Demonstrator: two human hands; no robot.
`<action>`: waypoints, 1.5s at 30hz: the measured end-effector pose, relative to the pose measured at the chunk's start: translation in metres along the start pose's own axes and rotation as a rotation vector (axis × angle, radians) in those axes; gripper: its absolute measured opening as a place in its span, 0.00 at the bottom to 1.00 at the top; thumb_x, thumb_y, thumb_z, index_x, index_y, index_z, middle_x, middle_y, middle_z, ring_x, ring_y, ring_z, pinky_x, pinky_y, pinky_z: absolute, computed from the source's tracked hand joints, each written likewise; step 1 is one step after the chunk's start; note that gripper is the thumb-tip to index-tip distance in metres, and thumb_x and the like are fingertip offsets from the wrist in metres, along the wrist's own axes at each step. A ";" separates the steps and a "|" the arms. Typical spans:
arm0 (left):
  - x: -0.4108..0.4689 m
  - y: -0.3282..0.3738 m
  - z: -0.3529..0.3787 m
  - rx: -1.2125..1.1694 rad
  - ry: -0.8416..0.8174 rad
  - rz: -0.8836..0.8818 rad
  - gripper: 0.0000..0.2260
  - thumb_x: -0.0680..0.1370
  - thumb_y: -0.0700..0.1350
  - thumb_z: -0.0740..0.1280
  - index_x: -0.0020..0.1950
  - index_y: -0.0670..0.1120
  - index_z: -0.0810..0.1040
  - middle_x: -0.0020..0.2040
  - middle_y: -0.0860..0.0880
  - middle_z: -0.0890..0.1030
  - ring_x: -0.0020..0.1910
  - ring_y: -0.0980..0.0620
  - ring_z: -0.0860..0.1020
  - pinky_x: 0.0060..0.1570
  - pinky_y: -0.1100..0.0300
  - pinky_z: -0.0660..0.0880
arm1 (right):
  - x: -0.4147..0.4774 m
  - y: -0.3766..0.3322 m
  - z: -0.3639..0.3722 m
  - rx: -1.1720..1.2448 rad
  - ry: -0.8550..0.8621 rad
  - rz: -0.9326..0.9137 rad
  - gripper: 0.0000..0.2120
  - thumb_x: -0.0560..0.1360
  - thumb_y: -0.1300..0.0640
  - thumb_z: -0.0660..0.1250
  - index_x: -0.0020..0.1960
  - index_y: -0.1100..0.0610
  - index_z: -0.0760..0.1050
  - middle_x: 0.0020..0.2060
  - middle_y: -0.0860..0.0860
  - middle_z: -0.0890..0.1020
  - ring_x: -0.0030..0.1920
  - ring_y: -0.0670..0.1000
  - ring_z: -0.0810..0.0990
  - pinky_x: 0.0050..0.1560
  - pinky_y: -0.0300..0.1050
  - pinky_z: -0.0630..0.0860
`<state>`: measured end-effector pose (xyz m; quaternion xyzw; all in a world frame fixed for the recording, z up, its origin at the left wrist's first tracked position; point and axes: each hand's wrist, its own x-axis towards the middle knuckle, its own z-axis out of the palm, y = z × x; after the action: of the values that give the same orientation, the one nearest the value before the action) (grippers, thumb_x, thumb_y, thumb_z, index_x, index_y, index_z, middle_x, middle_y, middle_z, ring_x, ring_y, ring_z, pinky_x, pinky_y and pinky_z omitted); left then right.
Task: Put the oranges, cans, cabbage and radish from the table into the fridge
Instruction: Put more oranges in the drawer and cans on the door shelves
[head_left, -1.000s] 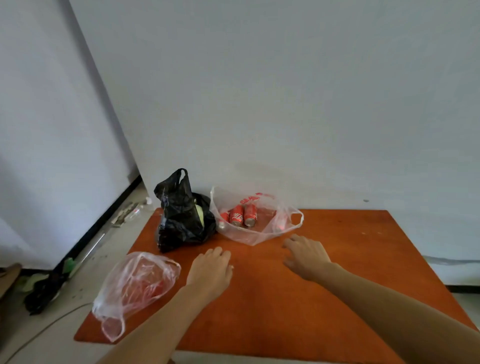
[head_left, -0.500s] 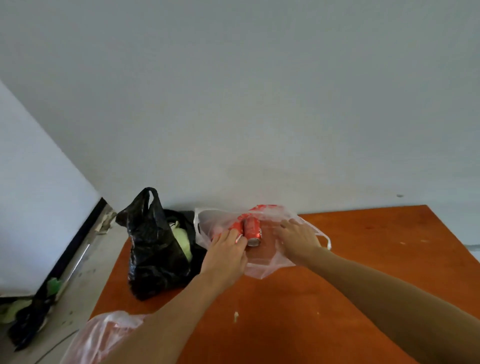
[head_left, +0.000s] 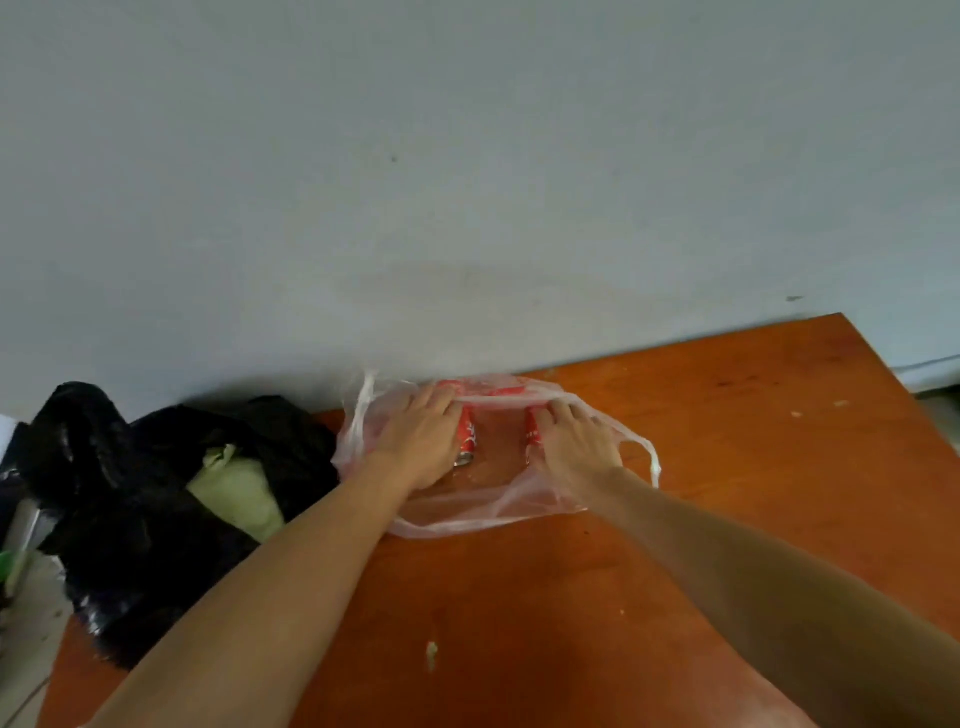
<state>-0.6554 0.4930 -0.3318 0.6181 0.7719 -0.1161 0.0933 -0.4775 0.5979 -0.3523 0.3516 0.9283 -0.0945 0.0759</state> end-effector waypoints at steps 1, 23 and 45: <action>0.005 -0.003 0.004 -0.018 -0.021 0.005 0.26 0.80 0.52 0.57 0.75 0.43 0.58 0.77 0.44 0.56 0.76 0.44 0.53 0.73 0.47 0.55 | 0.001 0.001 0.004 0.032 0.017 0.040 0.25 0.79 0.45 0.60 0.70 0.57 0.64 0.66 0.55 0.71 0.65 0.57 0.71 0.58 0.52 0.75; 0.005 -0.008 0.024 -0.212 -0.225 0.127 0.49 0.64 0.55 0.77 0.77 0.54 0.50 0.79 0.48 0.48 0.76 0.44 0.53 0.73 0.50 0.54 | -0.020 0.021 0.057 0.701 -0.186 0.033 0.54 0.57 0.41 0.79 0.75 0.40 0.53 0.71 0.49 0.67 0.67 0.51 0.70 0.65 0.57 0.72; -0.004 0.002 0.038 -0.162 -0.020 -0.005 0.23 0.79 0.41 0.59 0.75 0.48 0.63 0.76 0.47 0.61 0.75 0.46 0.58 0.73 0.51 0.54 | -0.060 0.015 0.017 0.426 0.010 0.170 0.33 0.65 0.34 0.70 0.64 0.50 0.74 0.55 0.46 0.80 0.54 0.48 0.79 0.50 0.41 0.75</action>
<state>-0.6529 0.4782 -0.3673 0.6054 0.7794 -0.0596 0.1503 -0.4216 0.5669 -0.3579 0.4372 0.8547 -0.2800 0.0030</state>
